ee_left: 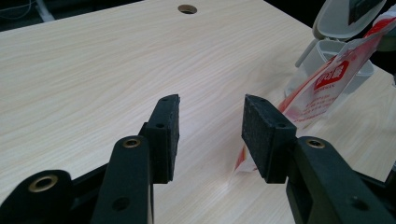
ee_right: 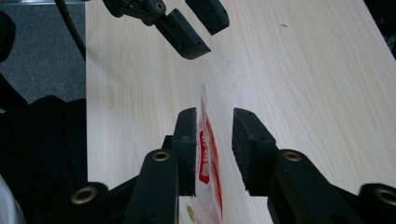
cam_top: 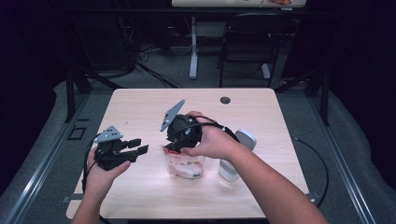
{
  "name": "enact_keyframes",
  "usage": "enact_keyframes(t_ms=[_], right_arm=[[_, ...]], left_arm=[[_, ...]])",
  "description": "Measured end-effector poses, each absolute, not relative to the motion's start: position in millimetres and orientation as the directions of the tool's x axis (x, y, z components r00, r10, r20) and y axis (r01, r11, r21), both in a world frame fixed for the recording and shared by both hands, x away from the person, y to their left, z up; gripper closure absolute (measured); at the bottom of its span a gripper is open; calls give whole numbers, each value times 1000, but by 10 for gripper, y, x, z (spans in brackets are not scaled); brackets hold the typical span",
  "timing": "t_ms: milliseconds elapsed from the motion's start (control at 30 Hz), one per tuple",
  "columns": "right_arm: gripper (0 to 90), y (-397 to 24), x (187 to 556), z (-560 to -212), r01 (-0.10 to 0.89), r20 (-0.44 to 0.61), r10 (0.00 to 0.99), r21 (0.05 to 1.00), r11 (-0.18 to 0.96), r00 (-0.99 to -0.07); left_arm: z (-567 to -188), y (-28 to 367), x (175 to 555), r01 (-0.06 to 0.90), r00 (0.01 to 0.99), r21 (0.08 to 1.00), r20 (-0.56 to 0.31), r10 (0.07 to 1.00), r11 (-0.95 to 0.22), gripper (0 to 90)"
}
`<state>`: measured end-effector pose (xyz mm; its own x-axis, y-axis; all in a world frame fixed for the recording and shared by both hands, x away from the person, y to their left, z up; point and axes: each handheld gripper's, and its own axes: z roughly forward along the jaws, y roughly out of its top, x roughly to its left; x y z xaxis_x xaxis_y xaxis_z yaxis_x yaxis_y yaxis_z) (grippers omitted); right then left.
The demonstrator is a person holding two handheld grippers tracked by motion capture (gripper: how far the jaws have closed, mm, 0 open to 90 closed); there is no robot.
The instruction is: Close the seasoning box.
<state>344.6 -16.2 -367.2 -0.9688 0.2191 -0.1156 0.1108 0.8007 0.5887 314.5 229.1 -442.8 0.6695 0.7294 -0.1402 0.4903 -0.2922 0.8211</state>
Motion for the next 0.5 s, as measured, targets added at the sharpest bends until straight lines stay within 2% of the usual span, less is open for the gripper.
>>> enact_keyframes(t_ms=[500], right_arm=[[781,-73,3474,-3840,121,-104,208,537,835,-973]], left_arm=[[-4443,2274,3151,494,669,817,-139,730,-298,568]])
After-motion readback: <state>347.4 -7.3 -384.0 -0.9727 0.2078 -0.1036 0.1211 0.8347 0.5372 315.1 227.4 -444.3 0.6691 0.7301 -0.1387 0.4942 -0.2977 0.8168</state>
